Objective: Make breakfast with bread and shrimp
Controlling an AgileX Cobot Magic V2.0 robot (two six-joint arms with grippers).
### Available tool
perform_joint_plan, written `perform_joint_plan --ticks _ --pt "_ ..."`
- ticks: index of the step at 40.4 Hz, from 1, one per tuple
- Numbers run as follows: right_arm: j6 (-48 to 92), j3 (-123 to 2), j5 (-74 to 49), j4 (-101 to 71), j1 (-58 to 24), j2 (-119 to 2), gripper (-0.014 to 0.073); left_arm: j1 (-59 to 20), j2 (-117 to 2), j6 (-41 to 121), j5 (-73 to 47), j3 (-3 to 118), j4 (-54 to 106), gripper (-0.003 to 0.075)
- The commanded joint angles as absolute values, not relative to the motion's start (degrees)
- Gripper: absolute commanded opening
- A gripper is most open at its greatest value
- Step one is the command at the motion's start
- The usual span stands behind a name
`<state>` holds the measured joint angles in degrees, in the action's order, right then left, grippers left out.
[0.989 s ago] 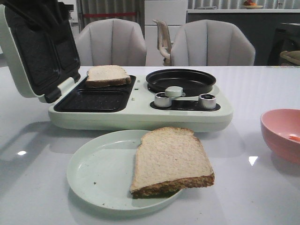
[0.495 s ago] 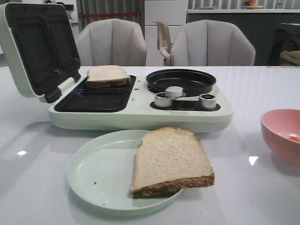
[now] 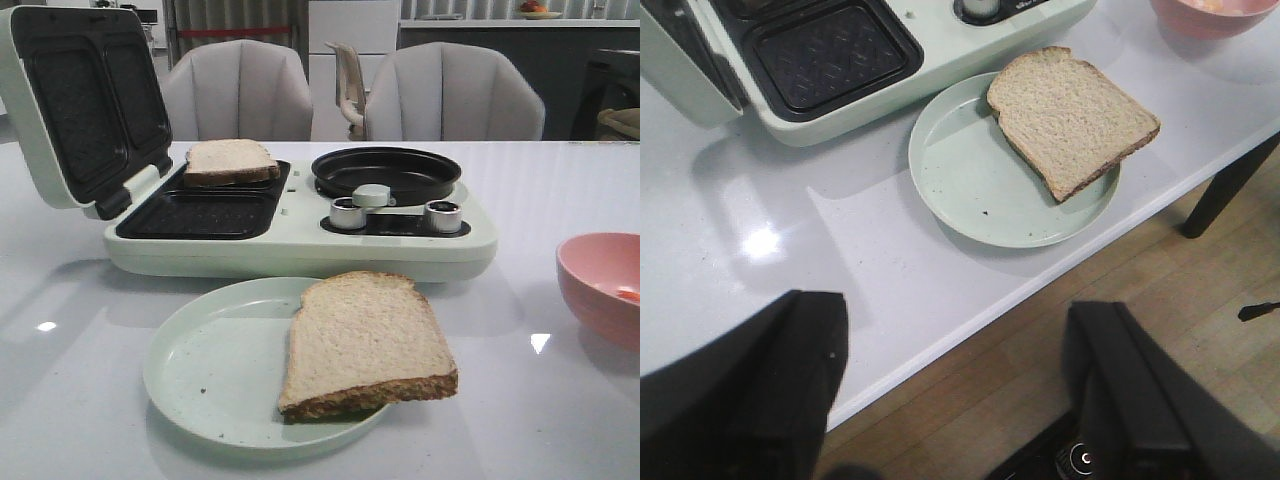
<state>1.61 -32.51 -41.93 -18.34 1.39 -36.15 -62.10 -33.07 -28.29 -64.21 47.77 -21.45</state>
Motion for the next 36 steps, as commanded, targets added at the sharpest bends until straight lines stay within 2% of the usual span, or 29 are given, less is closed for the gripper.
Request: perform_joint_plan --ticks 1,11,22,36 --pt "4.53 -34.12 -42.69 -26.35 1.65 -41.39 0.0433 -62.54 -33.19 -28.57 -60.63 49.15 -22.58 0.0510" --pt "20.37 -34.12 -46.03 -44.21 -0.28 -58.18 0.0433 -62.54 -33.19 -28.57 -59.51 49.15 -22.94 0.0510" --pt "36.11 -35.01 -35.28 -63.37 -10.40 -75.04 0.0433 -62.54 -33.19 -28.57 -59.46 49.15 -22.94 0.0510" --pt "39.17 -43.39 -34.07 -67.74 -12.80 -92.35 0.0433 -62.54 -33.19 -28.57 -59.46 49.15 -22.94 0.0510"
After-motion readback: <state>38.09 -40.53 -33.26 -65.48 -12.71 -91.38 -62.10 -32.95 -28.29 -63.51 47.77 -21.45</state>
